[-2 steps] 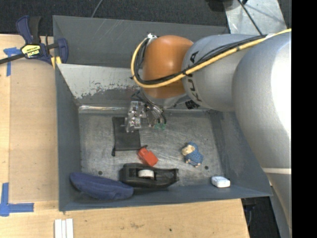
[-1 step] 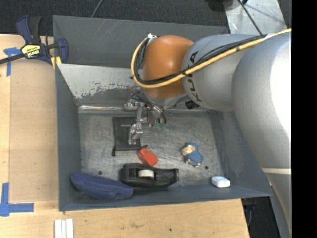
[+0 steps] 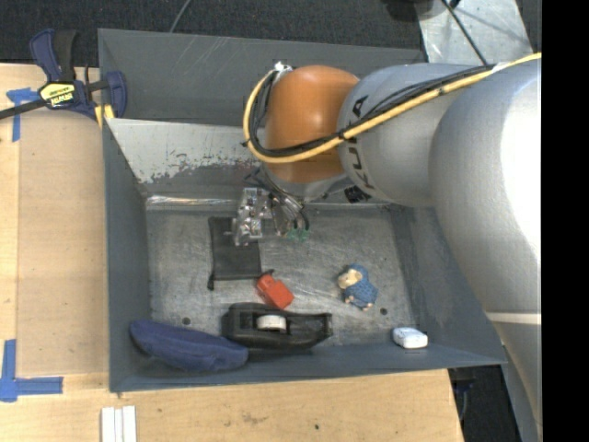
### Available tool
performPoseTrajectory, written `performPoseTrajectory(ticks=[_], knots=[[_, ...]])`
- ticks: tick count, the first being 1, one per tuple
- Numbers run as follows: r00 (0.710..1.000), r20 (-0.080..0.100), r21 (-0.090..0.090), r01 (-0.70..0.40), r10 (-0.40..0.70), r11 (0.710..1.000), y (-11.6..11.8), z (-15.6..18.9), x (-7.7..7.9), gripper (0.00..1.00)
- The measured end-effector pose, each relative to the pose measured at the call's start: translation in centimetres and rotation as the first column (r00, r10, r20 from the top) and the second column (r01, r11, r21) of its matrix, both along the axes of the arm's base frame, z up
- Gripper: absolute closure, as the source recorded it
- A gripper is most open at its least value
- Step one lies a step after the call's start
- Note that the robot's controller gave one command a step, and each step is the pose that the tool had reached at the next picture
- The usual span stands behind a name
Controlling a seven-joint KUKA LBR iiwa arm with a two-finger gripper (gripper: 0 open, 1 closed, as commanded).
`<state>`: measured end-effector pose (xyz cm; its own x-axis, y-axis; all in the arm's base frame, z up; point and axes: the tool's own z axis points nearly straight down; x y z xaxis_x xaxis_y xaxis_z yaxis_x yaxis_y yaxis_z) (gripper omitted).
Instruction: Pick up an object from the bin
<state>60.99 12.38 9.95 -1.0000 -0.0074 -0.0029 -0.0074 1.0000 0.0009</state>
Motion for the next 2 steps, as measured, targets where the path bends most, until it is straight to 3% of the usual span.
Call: performPoseTrajectory(ticks=[1, 2], knots=[[1.000, 0.000, 0.000, 0.000, 0.000, 1.000, -0.01, 0.00, 0.00, 0.00], [1.000, 0.000, 0.000, 0.000, 0.000, 1.000, -0.01, 0.00, 0.00, 1.00]])
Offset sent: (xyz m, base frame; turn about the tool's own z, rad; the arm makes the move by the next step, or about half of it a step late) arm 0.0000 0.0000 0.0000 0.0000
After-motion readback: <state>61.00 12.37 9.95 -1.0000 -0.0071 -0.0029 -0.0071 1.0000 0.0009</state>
